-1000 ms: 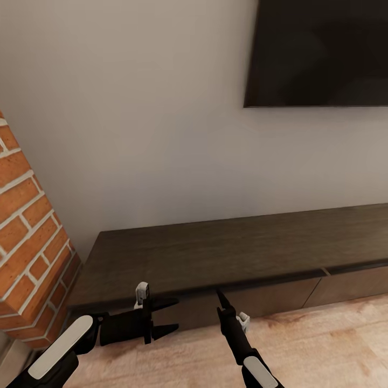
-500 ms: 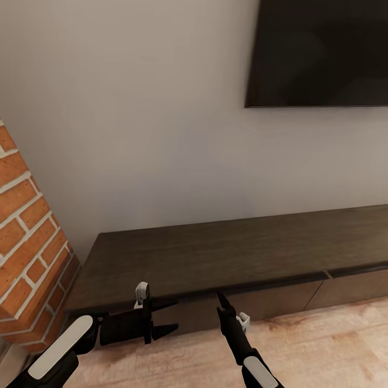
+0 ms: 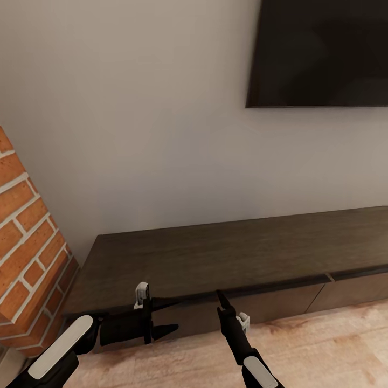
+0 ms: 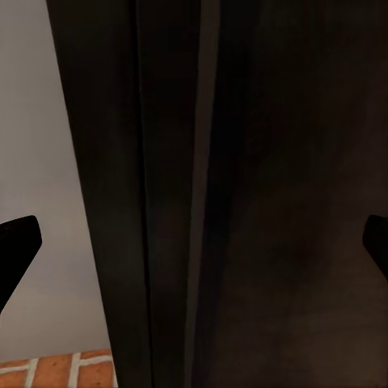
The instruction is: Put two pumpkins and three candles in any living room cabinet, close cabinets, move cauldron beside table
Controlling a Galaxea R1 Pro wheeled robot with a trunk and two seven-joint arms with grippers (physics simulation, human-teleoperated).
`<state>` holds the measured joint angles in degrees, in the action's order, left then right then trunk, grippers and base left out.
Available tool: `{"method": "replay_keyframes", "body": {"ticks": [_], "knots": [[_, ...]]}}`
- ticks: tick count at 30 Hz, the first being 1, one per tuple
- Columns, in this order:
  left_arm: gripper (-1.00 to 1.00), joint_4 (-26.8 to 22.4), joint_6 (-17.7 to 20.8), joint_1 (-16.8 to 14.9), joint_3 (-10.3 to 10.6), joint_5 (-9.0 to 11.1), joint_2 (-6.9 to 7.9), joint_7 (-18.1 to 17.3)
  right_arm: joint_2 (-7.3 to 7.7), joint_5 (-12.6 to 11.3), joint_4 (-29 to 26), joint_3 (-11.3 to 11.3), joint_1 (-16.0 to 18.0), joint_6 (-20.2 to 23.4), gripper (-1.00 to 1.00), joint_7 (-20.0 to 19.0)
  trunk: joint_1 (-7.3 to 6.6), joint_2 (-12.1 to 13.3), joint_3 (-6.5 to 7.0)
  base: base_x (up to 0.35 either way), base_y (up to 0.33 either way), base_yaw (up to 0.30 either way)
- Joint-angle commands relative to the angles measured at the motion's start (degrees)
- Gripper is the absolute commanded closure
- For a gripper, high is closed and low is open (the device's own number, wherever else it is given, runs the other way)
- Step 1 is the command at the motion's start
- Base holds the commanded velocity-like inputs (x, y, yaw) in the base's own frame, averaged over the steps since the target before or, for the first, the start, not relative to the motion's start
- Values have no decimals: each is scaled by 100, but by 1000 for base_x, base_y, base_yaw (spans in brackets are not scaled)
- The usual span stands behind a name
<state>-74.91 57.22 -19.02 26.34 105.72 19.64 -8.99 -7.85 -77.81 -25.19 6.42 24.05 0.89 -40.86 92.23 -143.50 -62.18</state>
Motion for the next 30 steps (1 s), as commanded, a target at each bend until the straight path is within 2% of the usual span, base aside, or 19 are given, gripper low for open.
{"method": "replay_keyframes", "body": {"ticks": [1, 30], "knots": [[-100, 3, 0, -5, 11, -42, 5, -59, 3, -59, 3, 26, 3, 11, -100, -19, -1, -2, -5, 11, 0, 0], [-100, 3, 0, -5, 11, -42, 6, -59, 12, -59, 5, 26, 3, 9, -100, -23, -1, -2, -5, 20, 0, 0]]}}
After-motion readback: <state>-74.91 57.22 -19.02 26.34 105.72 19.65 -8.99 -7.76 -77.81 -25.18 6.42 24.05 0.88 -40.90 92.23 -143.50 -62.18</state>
